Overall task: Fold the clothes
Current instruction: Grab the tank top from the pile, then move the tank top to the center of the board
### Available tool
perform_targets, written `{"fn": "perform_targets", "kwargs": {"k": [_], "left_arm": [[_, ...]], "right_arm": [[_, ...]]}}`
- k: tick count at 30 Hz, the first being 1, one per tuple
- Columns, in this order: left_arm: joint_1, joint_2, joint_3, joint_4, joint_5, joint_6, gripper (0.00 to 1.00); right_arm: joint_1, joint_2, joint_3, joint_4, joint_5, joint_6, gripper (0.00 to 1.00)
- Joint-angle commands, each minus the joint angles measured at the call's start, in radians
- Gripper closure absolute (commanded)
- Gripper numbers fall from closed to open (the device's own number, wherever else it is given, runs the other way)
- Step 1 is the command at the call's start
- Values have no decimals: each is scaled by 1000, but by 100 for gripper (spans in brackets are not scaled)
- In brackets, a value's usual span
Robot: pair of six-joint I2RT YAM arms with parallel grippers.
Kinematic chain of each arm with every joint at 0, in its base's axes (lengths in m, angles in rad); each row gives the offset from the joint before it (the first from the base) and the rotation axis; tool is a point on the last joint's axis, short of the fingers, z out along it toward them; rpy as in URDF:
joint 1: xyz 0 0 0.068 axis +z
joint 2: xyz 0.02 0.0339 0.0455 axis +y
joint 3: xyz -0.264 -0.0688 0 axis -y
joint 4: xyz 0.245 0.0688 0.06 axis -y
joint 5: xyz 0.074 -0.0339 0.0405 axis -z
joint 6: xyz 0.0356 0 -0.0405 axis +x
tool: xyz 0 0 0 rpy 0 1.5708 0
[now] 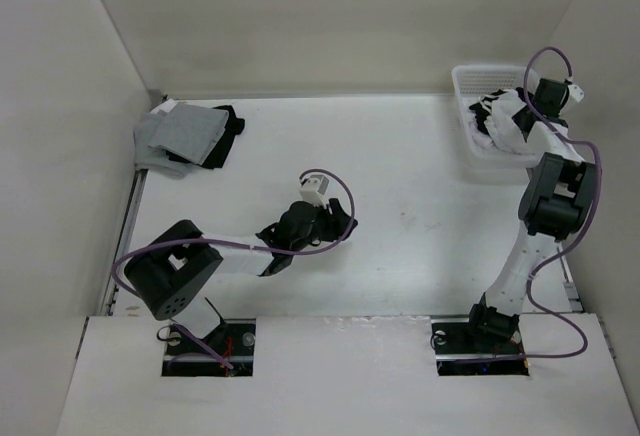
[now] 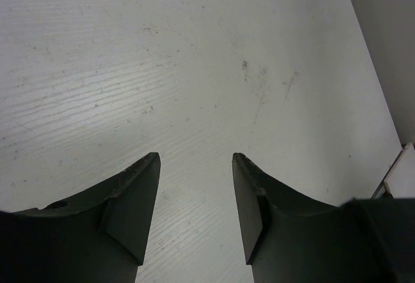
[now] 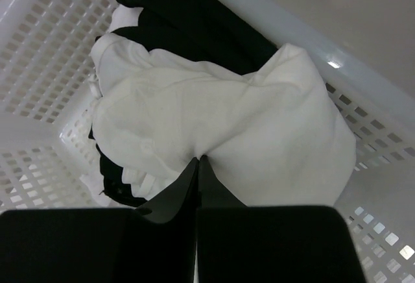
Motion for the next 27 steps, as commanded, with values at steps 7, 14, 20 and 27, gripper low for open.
{"fn": "perform_targets", "kwargs": {"k": [7, 14, 20, 27], "left_arm": [[10, -3, 19, 72, 11, 1, 54], [83, -102, -4, 37, 7, -27, 54], [213, -281, -43, -69, -22, -71, 55], [356, -445, -115, -208, -32, -99, 55]], "right_arm": [[84, -594, -457, 385, -31, 150, 100], [374, -1027, -532, 386, -37, 139, 100], [713, -1127, -333, 314, -116, 78, 100], [876, -1043, -583, 408, -165, 162, 98]]}}
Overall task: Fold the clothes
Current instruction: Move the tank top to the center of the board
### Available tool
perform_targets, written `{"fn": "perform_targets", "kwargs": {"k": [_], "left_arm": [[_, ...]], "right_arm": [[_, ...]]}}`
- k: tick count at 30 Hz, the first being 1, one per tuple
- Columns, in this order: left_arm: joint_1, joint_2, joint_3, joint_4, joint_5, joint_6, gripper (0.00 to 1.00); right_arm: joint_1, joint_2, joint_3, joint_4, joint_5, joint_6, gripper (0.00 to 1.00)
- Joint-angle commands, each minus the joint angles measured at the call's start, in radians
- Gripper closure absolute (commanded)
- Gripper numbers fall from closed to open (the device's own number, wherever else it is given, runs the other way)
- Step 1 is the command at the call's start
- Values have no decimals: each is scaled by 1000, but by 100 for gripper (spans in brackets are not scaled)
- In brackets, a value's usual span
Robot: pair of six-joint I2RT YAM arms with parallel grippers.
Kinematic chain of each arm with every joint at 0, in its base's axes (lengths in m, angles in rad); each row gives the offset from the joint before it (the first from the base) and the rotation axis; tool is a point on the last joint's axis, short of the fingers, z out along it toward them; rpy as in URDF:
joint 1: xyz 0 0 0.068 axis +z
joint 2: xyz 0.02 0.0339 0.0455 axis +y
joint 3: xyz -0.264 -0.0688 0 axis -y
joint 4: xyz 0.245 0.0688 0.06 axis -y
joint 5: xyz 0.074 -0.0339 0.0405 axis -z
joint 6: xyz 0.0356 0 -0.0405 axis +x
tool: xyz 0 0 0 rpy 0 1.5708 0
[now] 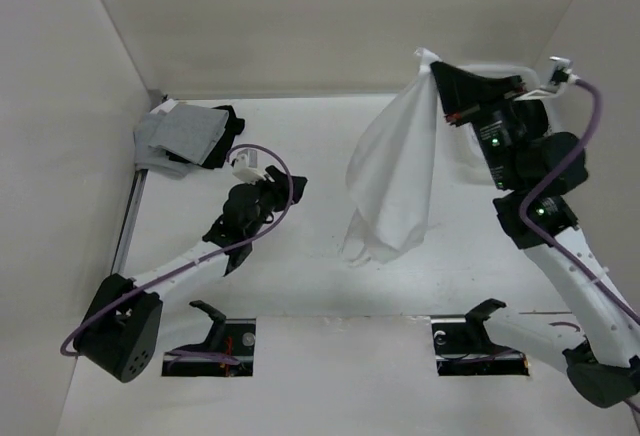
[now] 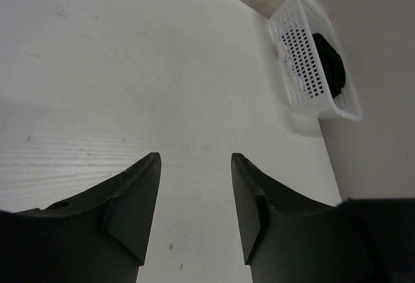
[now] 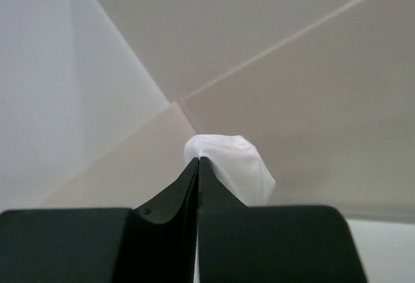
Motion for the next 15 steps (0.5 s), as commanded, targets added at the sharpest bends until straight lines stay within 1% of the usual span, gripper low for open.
{"fn": "perform_targets", "kwargs": {"k": [1, 2, 3, 4, 6, 7, 9, 11, 12, 14, 15], "left_arm": [[54, -71, -63, -89, -5, -18, 55], [63, -76, -71, -95, -5, -17, 55], [68, -76, -78, -100, -5, -14, 55], [74, -71, -86, -102, -2, -11, 55], [73, -44, -92, -102, 1, -6, 55], [66, -27, -92, -102, 2, -4, 55], [54, -7, -88, -102, 4, -6, 55], [36, 4, -86, -102, -5, -4, 55], [30, 7, -84, -103, -7, -4, 56], [23, 13, -84, -117, -22, -4, 57], [23, 16, -84, -128, -33, -3, 57]], "right_arm": [[26, 105, -245, 61, -47, 83, 97], [26, 125, -287, 86, -56, 109, 97], [21, 181, -355, 139, -90, 154, 96], [8, 242, -386, 181, -131, 181, 95], [-35, 376, -388, 223, -206, 203, 92], [-55, 448, -369, 227, -226, 206, 90], [-95, 540, -329, 214, -239, 208, 79], [-114, 556, -313, 195, -208, 206, 69], [-114, 541, -321, 195, -188, 197, 66], [-114, 504, -347, 191, -161, 157, 62], [-106, 488, -362, 181, -153, 143, 62]]}}
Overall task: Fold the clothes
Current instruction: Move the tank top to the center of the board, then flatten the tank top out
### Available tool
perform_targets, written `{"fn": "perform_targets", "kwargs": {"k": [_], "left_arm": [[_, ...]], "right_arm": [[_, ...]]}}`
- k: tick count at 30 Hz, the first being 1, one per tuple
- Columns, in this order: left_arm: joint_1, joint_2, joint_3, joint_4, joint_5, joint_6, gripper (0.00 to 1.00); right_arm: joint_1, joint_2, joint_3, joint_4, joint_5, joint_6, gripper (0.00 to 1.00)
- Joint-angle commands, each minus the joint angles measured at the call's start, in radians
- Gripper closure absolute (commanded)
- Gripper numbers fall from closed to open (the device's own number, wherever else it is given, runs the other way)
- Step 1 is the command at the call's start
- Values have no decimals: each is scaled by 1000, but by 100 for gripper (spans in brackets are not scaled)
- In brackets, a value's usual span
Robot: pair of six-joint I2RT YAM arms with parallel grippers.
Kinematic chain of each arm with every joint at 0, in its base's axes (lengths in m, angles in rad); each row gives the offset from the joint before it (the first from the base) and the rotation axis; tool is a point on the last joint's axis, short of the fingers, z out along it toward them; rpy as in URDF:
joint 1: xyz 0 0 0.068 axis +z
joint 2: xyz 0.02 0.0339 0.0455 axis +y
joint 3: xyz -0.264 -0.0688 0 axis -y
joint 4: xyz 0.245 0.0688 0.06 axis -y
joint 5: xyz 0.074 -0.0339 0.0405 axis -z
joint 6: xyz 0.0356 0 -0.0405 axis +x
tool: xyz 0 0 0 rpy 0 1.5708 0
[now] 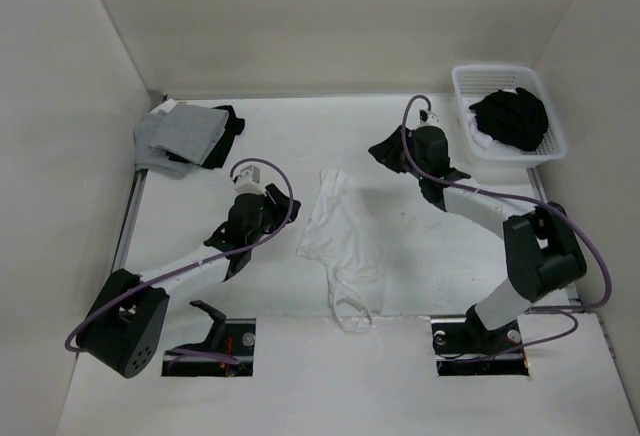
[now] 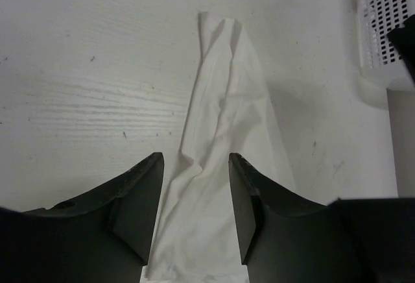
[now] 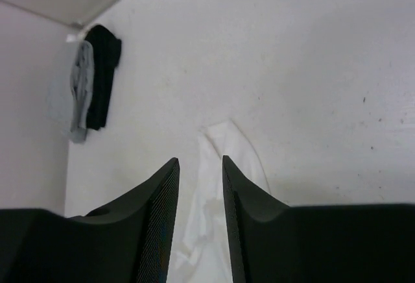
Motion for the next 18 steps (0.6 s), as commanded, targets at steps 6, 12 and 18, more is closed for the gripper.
{"fn": "perform_targets", "kwargs": {"k": [6, 12, 18], "left_arm": [[-36, 19, 1, -107, -65, 36, 63], [-125, -11, -13, -289, -69, 16, 66], [-189, -56, -12, -421, -105, -45, 61]], "right_arm": [[104, -229, -133, -42, 66, -91, 93], [251, -285, -259, -105, 173, -133, 84], [261, -161, -128, -125, 143, -203, 70]]}}
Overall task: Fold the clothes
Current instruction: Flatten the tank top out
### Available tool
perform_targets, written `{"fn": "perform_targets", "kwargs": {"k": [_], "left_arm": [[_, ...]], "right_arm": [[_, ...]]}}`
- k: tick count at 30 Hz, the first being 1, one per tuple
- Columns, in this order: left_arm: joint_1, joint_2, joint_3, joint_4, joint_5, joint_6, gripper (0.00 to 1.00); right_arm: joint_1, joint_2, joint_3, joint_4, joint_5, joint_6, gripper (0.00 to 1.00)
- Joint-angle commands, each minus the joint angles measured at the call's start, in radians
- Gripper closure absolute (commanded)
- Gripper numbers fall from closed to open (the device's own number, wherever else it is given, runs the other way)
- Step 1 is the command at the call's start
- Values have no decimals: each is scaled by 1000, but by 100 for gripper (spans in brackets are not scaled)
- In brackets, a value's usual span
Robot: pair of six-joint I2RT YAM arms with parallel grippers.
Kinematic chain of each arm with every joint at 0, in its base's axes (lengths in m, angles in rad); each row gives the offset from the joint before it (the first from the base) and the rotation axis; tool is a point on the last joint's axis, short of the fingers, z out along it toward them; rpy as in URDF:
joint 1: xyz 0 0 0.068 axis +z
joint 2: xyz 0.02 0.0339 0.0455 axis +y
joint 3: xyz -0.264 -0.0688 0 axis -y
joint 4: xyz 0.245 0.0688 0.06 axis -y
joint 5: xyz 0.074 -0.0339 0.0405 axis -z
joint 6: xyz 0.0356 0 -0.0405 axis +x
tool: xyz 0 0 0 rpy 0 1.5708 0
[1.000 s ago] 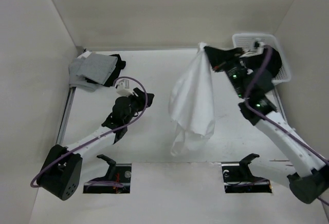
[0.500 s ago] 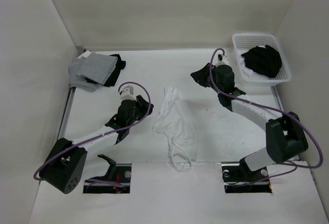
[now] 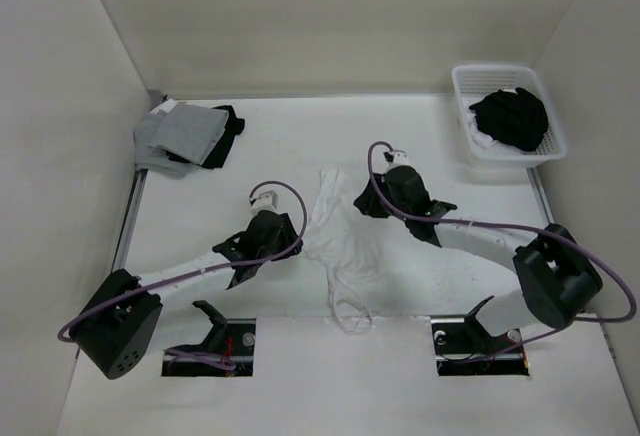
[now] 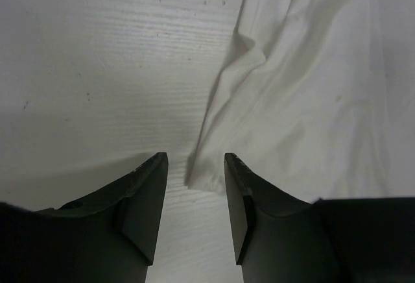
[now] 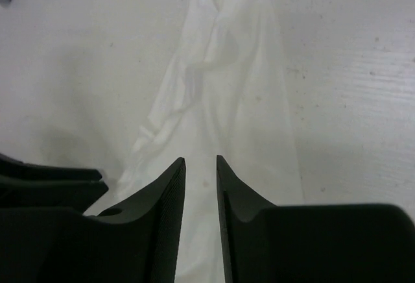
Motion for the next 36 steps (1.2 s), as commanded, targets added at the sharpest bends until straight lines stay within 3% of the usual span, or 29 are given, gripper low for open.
{"fn": "perform_targets", "kwargs": {"k": [1, 5, 8, 13, 19, 27, 32, 36], "left_arm": [[-33, -34, -4, -82, -43, -34, 60], [-63, 43, 27, -75, -28, -31, 58], [-73, 87, 34, -75, -26, -27, 61], [-71, 92, 41, -87, -11, -22, 73], [-64, 97, 59, -101, 5, -22, 94], [59, -146, 65, -196, -29, -1, 98], [137, -272, -19, -311, -21, -13, 98], [148, -354, -25, -335, -29, -62, 98]], "right_arm": [[-2, 96, 156, 18, 25, -81, 68], [-9, 240, 308, -16, 25, -83, 63], [-5, 267, 333, -15, 38, -83, 61], [0, 285, 310, -7, 47, -74, 60], [-83, 360, 360, -77, 82, -64, 50], [-115, 505, 506, -163, -21, -51, 48], [-121, 575, 612, -205, -117, -44, 47], [-120, 623, 656, -242, -139, -35, 47]]}}
